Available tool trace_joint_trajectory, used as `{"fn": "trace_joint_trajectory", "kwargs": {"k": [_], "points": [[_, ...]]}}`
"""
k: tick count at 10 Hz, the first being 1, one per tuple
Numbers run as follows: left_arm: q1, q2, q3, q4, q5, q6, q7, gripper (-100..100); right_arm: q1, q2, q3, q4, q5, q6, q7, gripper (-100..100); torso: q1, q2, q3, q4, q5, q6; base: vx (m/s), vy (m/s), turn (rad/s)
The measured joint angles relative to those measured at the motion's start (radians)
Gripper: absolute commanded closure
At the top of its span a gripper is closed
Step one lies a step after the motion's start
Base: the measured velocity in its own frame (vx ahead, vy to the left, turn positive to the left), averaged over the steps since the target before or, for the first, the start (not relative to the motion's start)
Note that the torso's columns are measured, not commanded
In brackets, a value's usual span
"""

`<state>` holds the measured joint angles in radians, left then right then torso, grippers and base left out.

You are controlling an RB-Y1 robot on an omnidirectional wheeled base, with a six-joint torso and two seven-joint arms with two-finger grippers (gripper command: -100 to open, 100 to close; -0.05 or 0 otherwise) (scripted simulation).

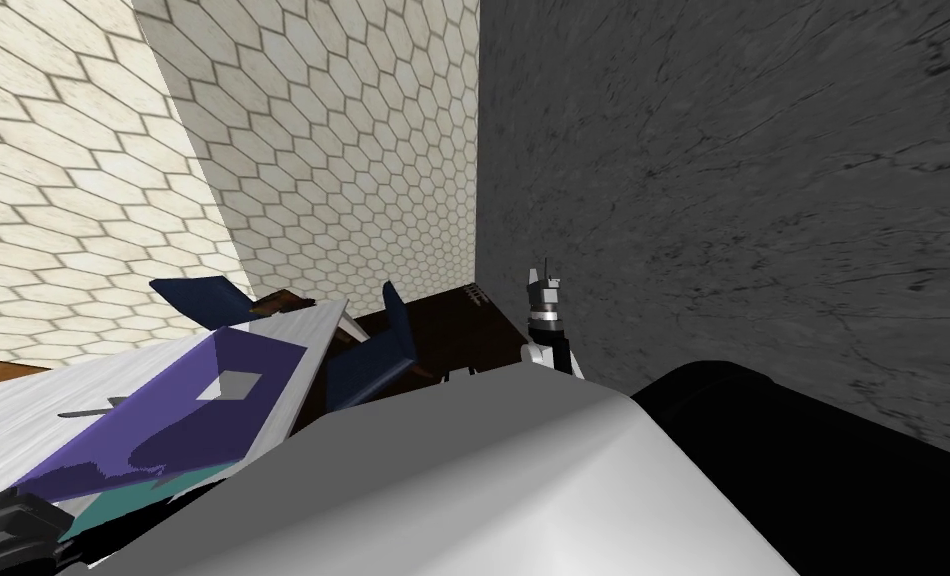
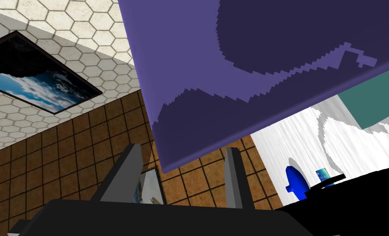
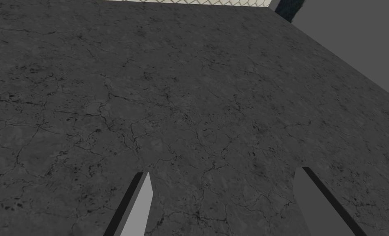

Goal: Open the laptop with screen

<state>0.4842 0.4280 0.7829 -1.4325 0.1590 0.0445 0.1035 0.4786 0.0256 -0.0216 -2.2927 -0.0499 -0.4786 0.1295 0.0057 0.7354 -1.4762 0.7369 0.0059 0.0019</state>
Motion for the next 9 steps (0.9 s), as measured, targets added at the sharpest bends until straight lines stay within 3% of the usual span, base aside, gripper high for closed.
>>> {"fn": "trace_joint_trajectory", "kwargs": {"k": [2,9], "points": [[0.004,0.007,0.000,0.000,-0.001,0.006,0.047,100,0.000,0.000,0.000,0.000,0.000,0.000,0.000,0,-0.002,0.001,0.001,0.000,0.000,0.001,0.003,0.001,-0.024],[0.083,0.122,-0.042,0.044,-0.005,0.055,0.238,100,0.000,0.000,0.000,0.000,0.000,0.000,0.000,0,-0.001,0.001,0.000,0.000,-0.001,0.000,0.004,-0.002,-0.026]]}}
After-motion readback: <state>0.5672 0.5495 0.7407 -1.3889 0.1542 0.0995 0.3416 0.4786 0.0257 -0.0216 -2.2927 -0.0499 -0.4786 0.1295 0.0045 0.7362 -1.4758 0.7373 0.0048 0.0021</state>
